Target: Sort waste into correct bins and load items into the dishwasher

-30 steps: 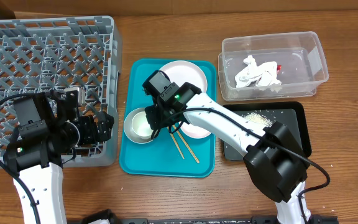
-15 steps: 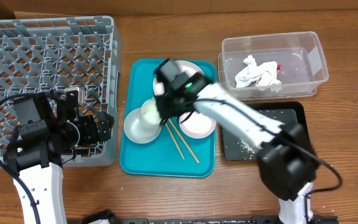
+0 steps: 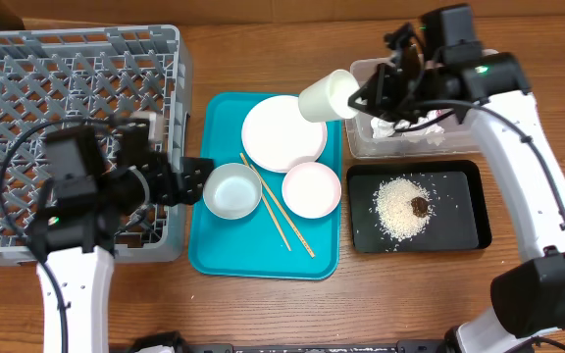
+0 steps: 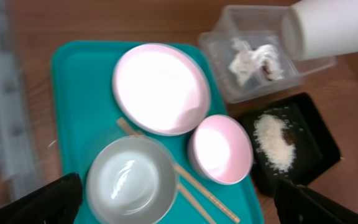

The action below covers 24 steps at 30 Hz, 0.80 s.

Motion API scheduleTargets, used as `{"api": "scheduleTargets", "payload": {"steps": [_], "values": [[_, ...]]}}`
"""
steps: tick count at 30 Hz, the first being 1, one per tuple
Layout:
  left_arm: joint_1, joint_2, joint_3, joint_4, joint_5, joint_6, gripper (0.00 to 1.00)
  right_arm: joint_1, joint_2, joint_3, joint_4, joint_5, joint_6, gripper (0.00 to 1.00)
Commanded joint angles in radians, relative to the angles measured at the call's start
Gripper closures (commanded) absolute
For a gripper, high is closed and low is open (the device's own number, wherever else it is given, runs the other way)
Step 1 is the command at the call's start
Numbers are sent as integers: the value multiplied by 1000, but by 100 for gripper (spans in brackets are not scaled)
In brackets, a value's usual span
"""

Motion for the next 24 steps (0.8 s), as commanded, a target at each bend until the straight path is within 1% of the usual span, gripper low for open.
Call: {"api": "scheduleTargets", "payload": {"steps": [1,4,6,9,13,15,19,24], "values": [[-106,42,19,84,131,-25,0,-35,-3,10,-27,-272,-71,96],[-174,75,19,198,212,-51,0,-39,-3,10,-49,-383,-123,96],[-204,90,19,275,278,-66,0,-36,-3,10,-53,-452,-131,96],[-231,101,19,374,370,-66,4,-35,-3,10,-53,-544,-131,96],[-255,102,19,458,423,-68,10,-35,-3,10,-54,-619,-130,96],[-266,102,19,494,447,-70,11,-34,-3,10,-54,-658,-130,96],[-279,102,19,615,556,-71,13,-5,-3,10,-69,-692,-134,96],[-279,102,19,715,595,-84,14,36,-3,10,-71,-692,-134,96]]}}
